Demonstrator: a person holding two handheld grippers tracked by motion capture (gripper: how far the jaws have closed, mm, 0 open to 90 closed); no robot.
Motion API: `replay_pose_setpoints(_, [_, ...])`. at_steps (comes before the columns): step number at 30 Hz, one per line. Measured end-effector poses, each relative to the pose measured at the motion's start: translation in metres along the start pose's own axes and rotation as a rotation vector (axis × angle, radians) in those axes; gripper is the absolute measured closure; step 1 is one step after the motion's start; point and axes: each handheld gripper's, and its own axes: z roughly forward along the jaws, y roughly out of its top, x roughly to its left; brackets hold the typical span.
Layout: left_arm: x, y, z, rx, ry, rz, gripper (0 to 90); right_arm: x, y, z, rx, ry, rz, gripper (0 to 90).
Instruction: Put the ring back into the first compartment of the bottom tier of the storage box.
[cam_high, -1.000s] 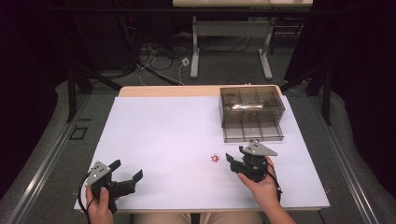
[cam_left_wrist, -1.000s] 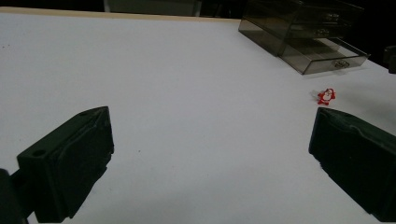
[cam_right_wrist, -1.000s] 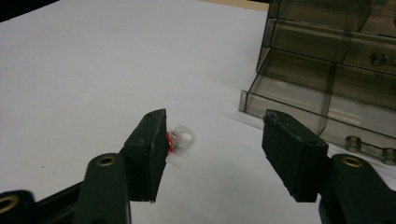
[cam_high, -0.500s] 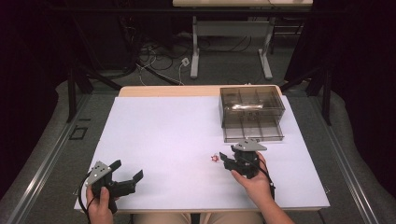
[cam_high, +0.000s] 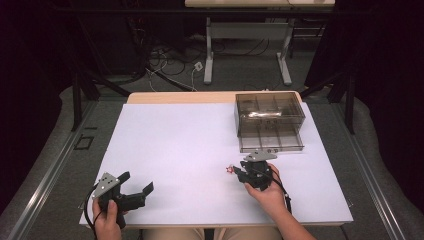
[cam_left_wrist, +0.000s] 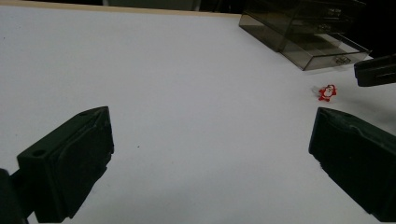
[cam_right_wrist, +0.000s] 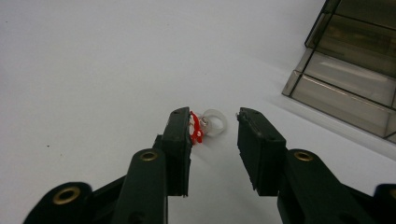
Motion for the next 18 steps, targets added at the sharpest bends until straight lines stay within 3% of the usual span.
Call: replay_pose_setpoints(18, [0.0,0.0,0.001,0.004,0.001,-0.001,0.1,0.001,-0.002,0.014,0.09,0.025,-0.043,77.0])
